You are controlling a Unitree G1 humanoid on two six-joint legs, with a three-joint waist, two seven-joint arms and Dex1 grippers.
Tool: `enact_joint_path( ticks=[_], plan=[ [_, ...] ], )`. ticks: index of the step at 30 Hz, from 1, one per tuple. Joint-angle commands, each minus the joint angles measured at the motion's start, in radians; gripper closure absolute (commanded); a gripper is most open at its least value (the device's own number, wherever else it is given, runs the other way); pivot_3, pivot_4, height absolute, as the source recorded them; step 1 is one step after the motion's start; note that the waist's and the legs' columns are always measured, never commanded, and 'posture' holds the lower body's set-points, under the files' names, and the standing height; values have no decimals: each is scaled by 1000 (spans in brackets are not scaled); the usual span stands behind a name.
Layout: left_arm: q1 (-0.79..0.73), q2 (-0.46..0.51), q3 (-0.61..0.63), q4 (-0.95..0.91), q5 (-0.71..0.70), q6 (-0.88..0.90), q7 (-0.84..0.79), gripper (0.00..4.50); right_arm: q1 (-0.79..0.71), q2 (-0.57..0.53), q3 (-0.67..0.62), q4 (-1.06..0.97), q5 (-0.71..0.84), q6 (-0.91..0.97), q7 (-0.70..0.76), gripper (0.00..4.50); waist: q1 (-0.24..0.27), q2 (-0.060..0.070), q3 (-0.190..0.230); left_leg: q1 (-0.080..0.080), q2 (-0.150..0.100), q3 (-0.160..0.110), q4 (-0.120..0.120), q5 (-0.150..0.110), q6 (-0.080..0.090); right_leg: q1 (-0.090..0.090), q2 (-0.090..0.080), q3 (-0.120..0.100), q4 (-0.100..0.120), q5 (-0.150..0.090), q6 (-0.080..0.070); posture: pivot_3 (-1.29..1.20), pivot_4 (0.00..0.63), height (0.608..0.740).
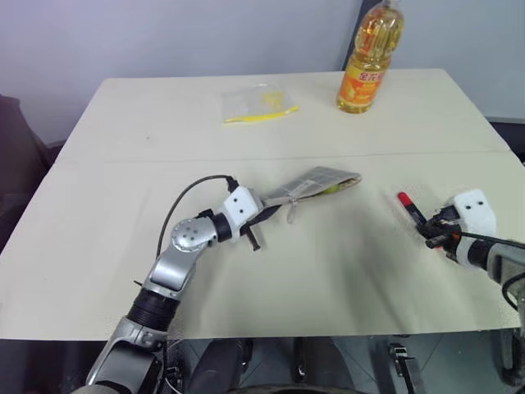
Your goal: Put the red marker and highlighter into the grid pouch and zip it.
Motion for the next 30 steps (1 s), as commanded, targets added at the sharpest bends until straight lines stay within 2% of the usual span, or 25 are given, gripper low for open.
enact_joint_path(
  ticks=[1, 7, 16, 24, 30],
  plan=[
    [-20, 12, 32, 0, -28, -20, -15, 4500, 4, -59, -8, -149, 45, -66, 90, 4198, 1, -1, 0, 0, 0, 0, 0, 0, 0, 0, 0, 0, 0, 0, 0, 0, 150, 740],
    [-30, 21, 35, -2, -36, -25, -41, 4500, -35, -115, 39, -246, 77, -80, 139, 4198, 3, -2, 1, 0, 0, 0, 1, 0, 0, 1, -1, 0, 0, 0, 0, 0, 150, 740],
    [-28, 22, 31, -19, -32, -21, -43, 4500, -77, -165, 132, -255, 54, -110, 156, 4198, 3, -2, 1, 0, 0, 0, 0, 0, 0, 0, -1, 0, -1, 0, 0, 0, 150, 740],
    [-24, 21, 27, -34, -31, -19, -43, 4500, -136, -159, 230, -222, 9, -131, 137, 4198, 3, -2, 1, 0, 0, 0, 0, 0, 0, 0, -1, 0, -1, 0, 0, 0, 150, 740],
    [-9, 25, 22, -54, -31, -10, -47, 4500, -154, -156, 255, -218, -4, -133, 135, 4198, 3, -2, 1, -1, 0, 0, 0, 0, 0, 0, -1, 0, -1, 0, 0, 0, 150, 740]
  ],
)
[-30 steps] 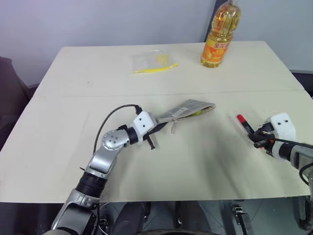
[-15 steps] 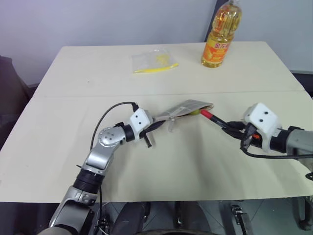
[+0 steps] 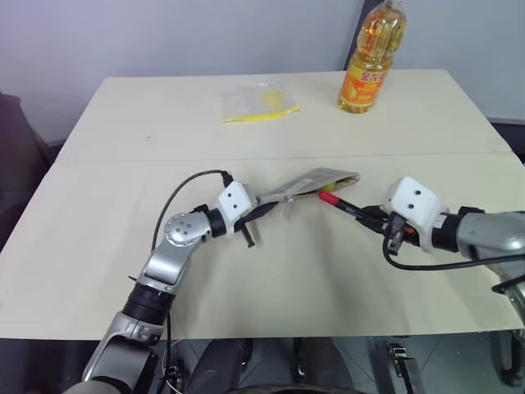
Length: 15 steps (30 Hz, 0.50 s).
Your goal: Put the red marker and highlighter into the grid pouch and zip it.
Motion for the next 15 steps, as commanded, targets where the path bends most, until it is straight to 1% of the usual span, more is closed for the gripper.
enact_joint_path(
  ticks=[1, 7, 11, 15],
  plan=[
    [2, 6, 0, -48, -10, -10, -4, 4500, -23, -6, -3, -5, -13, -19, -4, 4198, 0, 0, 0, 0, 0, 0, 0, 0, 0, 0, 0, 0, 0, 0, 0, 0, 150, 740],
    [6, 15, -4, -48, -4, -15, -10, 4500, -26, -10, -4, -14, -15, -17, 4, 4198, 0, 0, 0, 0, 0, 0, 0, 0, 0, 0, 0, 0, 0, 0, 0, 0, 150, 740],
    [7, 21, -4, -35, 7, -22, -7, 4500, 0, -29, -57, -26, 1, -13, 30, 4198, 0, 0, 0, 0, 0, 0, 0, 0, 0, 0, 0, 0, 0, 0, 0, 0, 150, 740],
    [10, 25, -5, -29, 12, -29, -7, 4500, 30, -60, -108, -4, -15, -16, 42, 4198, 0, 0, 0, 0, 0, 0, 0, 0, 0, 0, 0, 0, 0, 0, 0, 0, 150, 740]
  ],
)
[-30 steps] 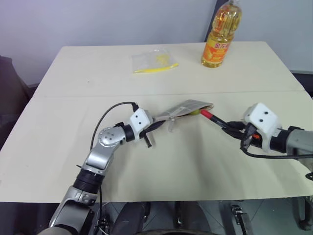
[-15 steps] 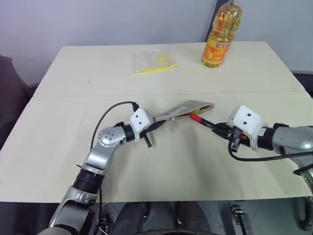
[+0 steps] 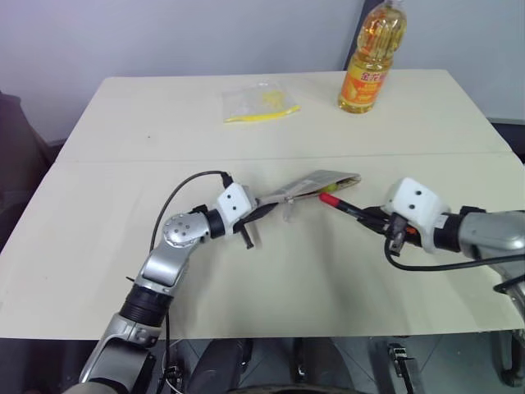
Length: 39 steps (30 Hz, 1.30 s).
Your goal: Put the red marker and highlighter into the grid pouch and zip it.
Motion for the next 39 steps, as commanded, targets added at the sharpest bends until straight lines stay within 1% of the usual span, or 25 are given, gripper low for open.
enact_joint_path(
  ticks=[1, 4, 15, 29, 33, 39],
  plan=[
    [3, 6, -3, -18, 4, -24, 0, 4500, 17, -35, -64, 0, -18, -21, 10, 4198, 0, 0, 0, 0, 0, 0, 0, 0, 0, 0, 0, 0, 0, 0, 0, 0, 150, 740],
    [4, 5, -6, -18, 4, -26, -1, 4500, 28, -40, -61, 14, -27, -38, 12, 4198, -1, 0, 0, 0, 0, 0, 0, 0, 0, 0, 0, 0, 0, 0, 0, 0, 150, 740],
    [8, 7, -21, -24, 24, -38, -9, 4500, -17, -20, 15, 51, -56, -57, -11, 4198, 0, 0, 0, 0, 0, 0, 0, 0, 0, 0, 0, 0, 0, 0, 0, 0, 150, 740],
    [5, 8, -28, -34, 26, -36, -10, 4500, -93, -9, 127, -14, -56, -48, -3, 4198, -1, 0, 0, 0, 0, 0, 0, 0, 0, 0, 0, 0, 0, 0, 0, 0, 150, 740],
    [2, 13, -34, -33, 38, -48, -15, 4500, -104, -30, 160, -27, -80, -58, 6, 4198, -1, 0, 0, 0, 0, 0, 0, 0, 0, 0, 0, 0, 0, 0, 0, 0, 150, 740],
    [-6, 26, -50, -27, 60, -80, -23, 4500, -160, -22, 226, -22, -126, -46, 2, 4198, -1, 0, 0, 0, 0, 0, 0, 0, 0, 0, 0, 0, 0, 0, 0, 0, 150, 740]
  ],
)
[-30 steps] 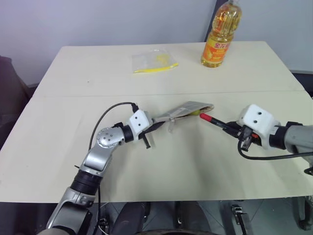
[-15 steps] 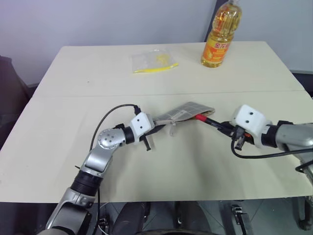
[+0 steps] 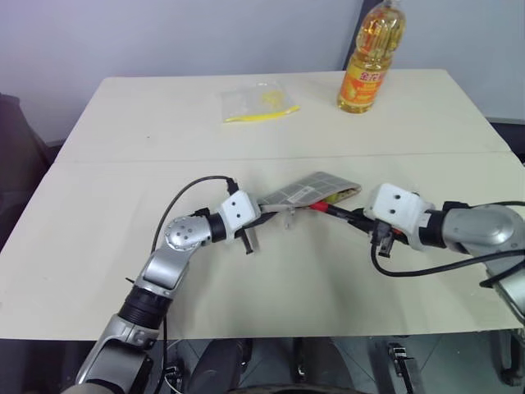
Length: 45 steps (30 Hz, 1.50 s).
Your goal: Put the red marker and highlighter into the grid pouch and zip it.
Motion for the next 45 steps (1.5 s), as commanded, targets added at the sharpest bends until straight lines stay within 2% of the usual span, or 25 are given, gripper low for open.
enact_joint_path(
  ticks=[1, 11, 17, 25, 31, 35, 40, 45],
  plan=[
    [-11, 7, -12, -28, 8, -39, -8, 4500, -43, -2, 22, -27, -27, 5, -5, 4198, 0, 0, 0, 0, 0, 0, 0, 0, 0, 0, 0, 0, 0, 0, 0, 0, 150, 740],
    [-8, 35, -48, -72, 16, -52, -55, 4500, -135, -17, 158, 61, -210, -6, -37, 4198, 0, 0, 0, 0, 0, 0, 0, 0, 0, 0, 0, 0, 0, 0, 0, 0, 150, 740],
    [-19, 36, -73, -99, 9, -38, -91, 4500, -188, 30, 240, 33, -263, -48, 3, 4198, -2, 0, 0, 0, 0, 0, -1, 0, 0, -1, 0, 0, 0, 0, 0, 0, 150, 740],
    [-13, 37, -75, -104, 7, -25, -97, 4500, -219, 86, 244, 10, -263, -51, 40, 4198, 0, 0, 0, 0, 0, 0, -1, 0, 0, -1, 0, 0, 0, 0, 0, 0, 150, 740],
    [-11, 37, -58, -93, 3, -3, -82, 4500, -195, 74, 152, 5, -219, -38, 66, 1367, 0, 0, 0, 0, 0, 0, -1, 0, 0, -1, 0, 0, 0, 0, 0, 0, 150, 740],
    [-17, 27, -40, -73, -5, 24, -49, 4500, -145, 73, -11, -9, -114, 20, 99, 1367, 0, 0, 0, 0, 0, 0, 0, 0, 0, -1, 0, 0, 0, 0, 0, 0, 150, 740],
    [-41, -43, -13, -34, -21, 94, 32, 4500, -73, 120, -232, -40, 53, 150, 111, 1367, 1, 0, 0, 0, 0, 0, 0, 0, 0, 0, 0, 0, 0, 0, 0, 0, 150, 740],
    [-89, -122, -17, 3, -33, 154, 78, 4500, -22, 242, -344, -93, 218, 296, 51, 1367, 0, 0, 0, 0, 0, -1, 1, 0, 0, 1, 0, 0, 1, 0, 0, 0, 150, 740]
  ],
)
